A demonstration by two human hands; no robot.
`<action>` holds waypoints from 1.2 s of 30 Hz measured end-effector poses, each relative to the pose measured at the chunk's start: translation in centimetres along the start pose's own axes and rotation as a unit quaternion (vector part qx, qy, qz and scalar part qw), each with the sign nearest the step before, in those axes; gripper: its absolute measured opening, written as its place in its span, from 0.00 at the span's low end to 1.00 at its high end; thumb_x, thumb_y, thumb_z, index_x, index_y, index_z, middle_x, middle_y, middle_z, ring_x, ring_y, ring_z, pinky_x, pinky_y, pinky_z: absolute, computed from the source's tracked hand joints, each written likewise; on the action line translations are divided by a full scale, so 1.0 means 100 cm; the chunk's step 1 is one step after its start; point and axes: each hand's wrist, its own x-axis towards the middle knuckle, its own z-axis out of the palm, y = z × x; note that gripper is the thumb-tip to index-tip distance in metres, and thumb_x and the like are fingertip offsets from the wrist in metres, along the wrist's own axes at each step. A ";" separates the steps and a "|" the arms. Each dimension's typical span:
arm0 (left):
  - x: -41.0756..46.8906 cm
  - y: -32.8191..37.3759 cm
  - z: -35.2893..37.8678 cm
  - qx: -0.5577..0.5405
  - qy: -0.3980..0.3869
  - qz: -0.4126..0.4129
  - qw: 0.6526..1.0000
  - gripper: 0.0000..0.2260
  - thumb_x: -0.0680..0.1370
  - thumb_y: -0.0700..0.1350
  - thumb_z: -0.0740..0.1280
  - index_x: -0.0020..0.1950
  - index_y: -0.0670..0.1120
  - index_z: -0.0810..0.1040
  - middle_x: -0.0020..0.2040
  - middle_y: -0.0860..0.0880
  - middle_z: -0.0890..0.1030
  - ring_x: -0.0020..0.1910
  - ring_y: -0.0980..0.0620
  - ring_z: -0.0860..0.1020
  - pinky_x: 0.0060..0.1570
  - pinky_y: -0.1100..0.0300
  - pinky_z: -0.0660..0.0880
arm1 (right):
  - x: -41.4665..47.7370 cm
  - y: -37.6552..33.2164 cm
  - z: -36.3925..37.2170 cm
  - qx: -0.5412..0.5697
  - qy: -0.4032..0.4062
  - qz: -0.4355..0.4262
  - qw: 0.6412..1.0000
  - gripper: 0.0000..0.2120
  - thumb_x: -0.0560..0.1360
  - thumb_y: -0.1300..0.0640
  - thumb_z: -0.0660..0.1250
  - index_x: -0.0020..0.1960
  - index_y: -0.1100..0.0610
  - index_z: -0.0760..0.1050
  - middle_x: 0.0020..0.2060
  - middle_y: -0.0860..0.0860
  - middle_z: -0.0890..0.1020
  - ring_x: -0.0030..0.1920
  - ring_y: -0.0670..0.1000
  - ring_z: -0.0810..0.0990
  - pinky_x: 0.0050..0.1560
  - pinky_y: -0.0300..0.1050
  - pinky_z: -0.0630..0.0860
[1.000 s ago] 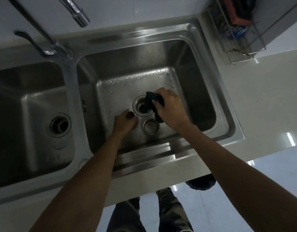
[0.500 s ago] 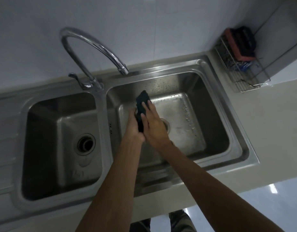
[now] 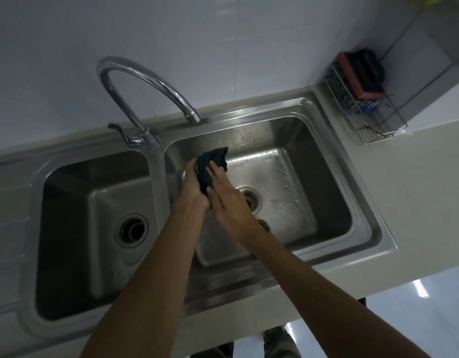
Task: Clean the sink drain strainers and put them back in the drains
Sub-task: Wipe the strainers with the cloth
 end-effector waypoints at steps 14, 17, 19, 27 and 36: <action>0.014 -0.021 -0.035 0.569 0.001 0.385 0.726 0.49 0.63 0.53 0.85 0.80 0.53 0.65 0.69 0.55 0.77 0.65 0.56 0.77 0.66 0.53 0.76 | 0.037 0.011 -0.080 0.326 0.122 0.160 0.924 0.08 0.79 0.55 0.68 0.54 0.53 0.85 0.48 0.55 0.87 0.53 0.54 0.86 0.54 0.52 0.82; 0.009 -0.023 -0.033 0.531 -0.058 0.416 0.736 0.45 0.64 0.55 0.84 0.78 0.56 0.67 0.66 0.56 0.81 0.64 0.58 0.80 0.65 0.48 0.79 | 0.032 0.002 -0.077 0.062 -0.005 0.056 0.996 0.11 0.80 0.54 0.62 0.49 0.53 0.84 0.38 0.47 0.84 0.39 0.37 0.81 0.45 0.38 0.77; 0.003 -0.023 -0.033 0.505 -0.043 0.432 0.746 0.43 0.64 0.56 0.82 0.76 0.58 0.68 0.62 0.58 0.82 0.59 0.62 0.82 0.59 0.54 0.82 | 0.030 -0.004 -0.074 -0.044 -0.040 -0.039 0.997 0.14 0.80 0.59 0.62 0.60 0.56 0.84 0.42 0.46 0.83 0.38 0.33 0.79 0.41 0.25 0.71; -0.010 -0.019 -0.021 0.641 0.004 0.472 0.605 0.54 0.66 0.52 0.84 0.83 0.47 0.57 0.60 0.48 0.84 0.56 0.45 0.83 0.59 0.52 0.78 | 0.040 -0.011 -0.081 -0.228 -0.111 -0.093 0.963 0.11 0.75 0.66 0.65 0.38 0.58 0.82 0.32 0.54 0.82 0.33 0.54 0.77 0.40 0.49 0.73; -0.013 -0.028 -0.027 0.728 -0.031 0.454 0.512 0.51 0.69 0.54 0.82 0.84 0.49 0.56 0.65 0.46 0.82 0.63 0.44 0.81 0.73 0.36 0.69 | 0.041 0.002 -0.088 -0.049 -0.212 0.118 0.969 0.10 0.76 0.64 0.61 0.39 0.60 0.78 0.38 0.57 0.82 0.38 0.51 0.80 0.41 0.41 0.74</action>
